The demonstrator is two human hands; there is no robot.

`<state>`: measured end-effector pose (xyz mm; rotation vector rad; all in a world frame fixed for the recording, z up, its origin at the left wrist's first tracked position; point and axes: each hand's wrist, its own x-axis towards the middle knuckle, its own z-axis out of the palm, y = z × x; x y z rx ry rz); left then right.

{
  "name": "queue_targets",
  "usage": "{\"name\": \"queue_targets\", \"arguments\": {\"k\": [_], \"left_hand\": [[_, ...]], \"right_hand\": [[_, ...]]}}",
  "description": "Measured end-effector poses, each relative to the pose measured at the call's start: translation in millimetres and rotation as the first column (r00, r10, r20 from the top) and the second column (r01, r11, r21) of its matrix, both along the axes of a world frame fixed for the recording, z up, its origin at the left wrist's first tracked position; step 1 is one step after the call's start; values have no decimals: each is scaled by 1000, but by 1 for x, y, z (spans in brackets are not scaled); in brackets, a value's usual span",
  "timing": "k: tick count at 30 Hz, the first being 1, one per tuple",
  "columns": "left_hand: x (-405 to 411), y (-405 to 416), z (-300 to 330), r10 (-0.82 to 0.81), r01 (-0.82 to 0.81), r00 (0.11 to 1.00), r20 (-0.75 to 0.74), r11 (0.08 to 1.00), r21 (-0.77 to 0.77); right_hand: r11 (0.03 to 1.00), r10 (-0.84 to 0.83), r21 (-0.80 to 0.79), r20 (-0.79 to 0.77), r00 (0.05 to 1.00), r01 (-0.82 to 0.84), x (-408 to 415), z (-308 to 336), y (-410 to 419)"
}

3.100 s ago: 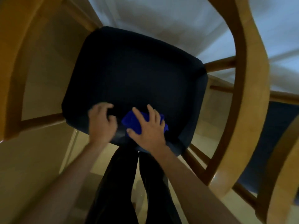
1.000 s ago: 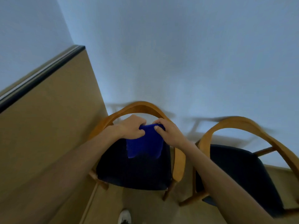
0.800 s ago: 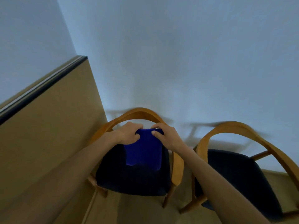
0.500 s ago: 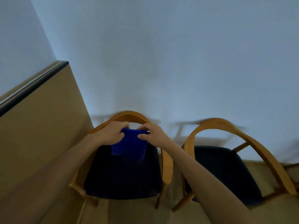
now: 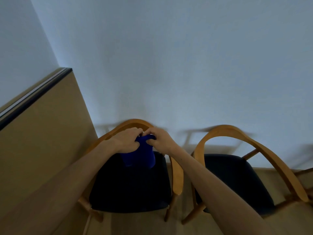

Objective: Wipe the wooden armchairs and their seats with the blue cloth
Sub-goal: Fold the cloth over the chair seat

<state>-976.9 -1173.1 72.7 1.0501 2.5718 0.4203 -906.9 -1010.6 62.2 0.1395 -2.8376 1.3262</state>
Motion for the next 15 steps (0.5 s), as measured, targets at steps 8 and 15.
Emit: {"name": "queue_targets", "arguments": {"k": [8,15], "left_hand": [[6,5,3,-24,27,1000,-18,985,173],[-3,-12,12,102,-161,979,175,917,364]], "right_hand": [[969,-121,-219,-18,993,114,2,-1,-4],[1000,-3,23,161,987,-1,17,-46,9]]}}
